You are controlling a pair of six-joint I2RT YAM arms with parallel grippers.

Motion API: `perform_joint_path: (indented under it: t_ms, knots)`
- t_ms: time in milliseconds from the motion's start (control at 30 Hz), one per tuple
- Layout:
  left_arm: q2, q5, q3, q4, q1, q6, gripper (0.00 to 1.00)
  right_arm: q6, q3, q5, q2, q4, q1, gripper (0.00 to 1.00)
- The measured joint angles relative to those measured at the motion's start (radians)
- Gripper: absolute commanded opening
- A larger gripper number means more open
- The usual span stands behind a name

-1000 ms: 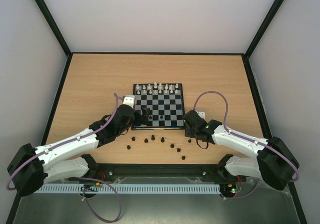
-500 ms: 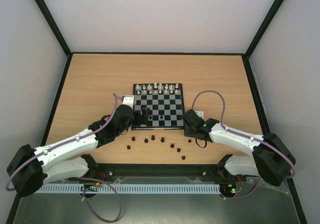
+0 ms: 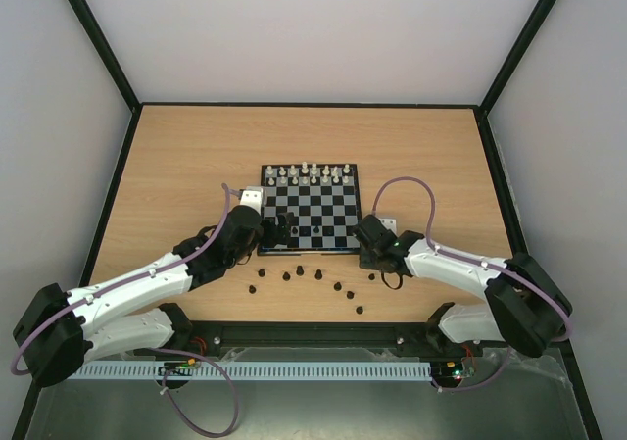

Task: Set up the chess pieces on the board
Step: Pick up the chess piece at the center of the board.

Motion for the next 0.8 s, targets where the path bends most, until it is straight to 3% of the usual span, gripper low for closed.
perform_joint_path:
  t_ms: [800]
  knots:
    - [0.0,-0.001,0.0,0.0,0.0,0.0,0.99,-0.007,0.028,0.024,0.047,0.03,0.0,0.01]
